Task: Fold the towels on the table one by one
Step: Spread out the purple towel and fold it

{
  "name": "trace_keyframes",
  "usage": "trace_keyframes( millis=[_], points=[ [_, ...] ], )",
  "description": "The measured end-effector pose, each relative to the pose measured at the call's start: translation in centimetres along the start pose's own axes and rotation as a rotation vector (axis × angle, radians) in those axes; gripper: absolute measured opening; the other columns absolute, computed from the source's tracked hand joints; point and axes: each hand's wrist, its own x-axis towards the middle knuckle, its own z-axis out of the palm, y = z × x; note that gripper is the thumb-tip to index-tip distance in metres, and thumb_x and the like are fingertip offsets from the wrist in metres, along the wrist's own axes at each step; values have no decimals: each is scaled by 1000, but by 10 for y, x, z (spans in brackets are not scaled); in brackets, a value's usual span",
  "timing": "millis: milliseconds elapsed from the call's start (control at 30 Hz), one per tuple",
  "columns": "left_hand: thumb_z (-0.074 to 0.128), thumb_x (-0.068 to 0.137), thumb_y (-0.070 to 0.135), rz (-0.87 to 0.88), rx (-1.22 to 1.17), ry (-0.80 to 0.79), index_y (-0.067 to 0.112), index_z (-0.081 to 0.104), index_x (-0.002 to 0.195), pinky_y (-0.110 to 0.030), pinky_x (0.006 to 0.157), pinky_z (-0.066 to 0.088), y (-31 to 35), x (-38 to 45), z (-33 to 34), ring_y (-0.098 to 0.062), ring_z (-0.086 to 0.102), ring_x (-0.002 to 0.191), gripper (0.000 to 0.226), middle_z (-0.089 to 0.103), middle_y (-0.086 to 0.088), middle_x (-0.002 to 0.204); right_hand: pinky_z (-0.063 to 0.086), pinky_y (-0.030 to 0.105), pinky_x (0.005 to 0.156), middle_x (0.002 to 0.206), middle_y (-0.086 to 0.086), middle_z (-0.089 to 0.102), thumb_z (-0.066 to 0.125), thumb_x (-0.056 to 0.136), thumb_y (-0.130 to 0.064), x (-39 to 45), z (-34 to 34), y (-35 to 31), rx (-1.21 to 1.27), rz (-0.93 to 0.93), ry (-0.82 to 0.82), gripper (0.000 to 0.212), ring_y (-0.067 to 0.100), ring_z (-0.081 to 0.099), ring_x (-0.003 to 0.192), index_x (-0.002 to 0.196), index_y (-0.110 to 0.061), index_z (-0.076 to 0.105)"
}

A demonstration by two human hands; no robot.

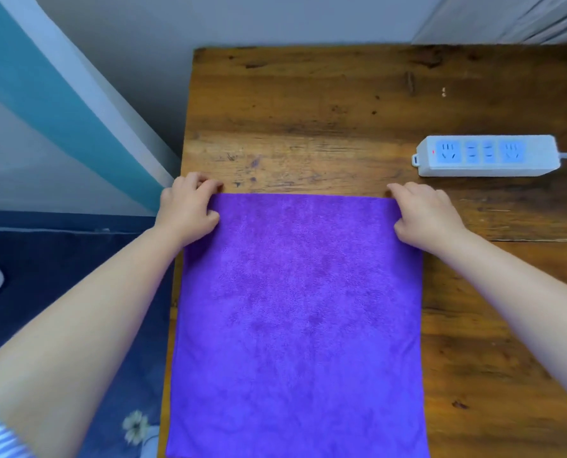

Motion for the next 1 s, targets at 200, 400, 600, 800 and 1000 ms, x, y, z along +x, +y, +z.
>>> trace_keyframes(
  millis=[200,400,600,800,1000],
  points=[
    [48,80,2,-117,3,-207,19,51,117,-33,83,39,14,17,-22,-32,51,110,41,59,-11,116,40,28,64,101,15,62,47,76,-1,13,-23,-11,15,69,-84,21,33,57,93,89,-5,63],
    [42,80,-5,-117,-122,254,2,67,95,-39,78,42,13,17,-52,-39,48,102,30,55,-22,103,41,36,70,104,22,54,48,82,4,9,-54,-6,232,219,398,22,37,49,99,99,3,63],
    [43,81,-4,-33,-193,501,-2,67,96,-40,80,38,24,-5,-69,-38,50,102,29,62,-22,103,38,38,72,101,23,58,47,83,2,-12,-59,-9,323,219,633,19,36,48,98,94,5,62],
    [48,78,-1,84,-136,327,-5,64,88,-42,77,40,27,-58,-41,-38,52,92,20,61,-23,93,40,41,71,95,26,59,47,71,12,-50,-28,-9,319,165,508,22,40,48,95,88,9,62],
    [48,81,8,251,39,-126,15,45,69,-30,68,33,14,-88,-37,-29,51,89,14,52,-6,83,46,43,61,77,27,60,53,61,18,-89,-3,3,258,47,507,13,42,54,83,68,10,60]
  ],
)
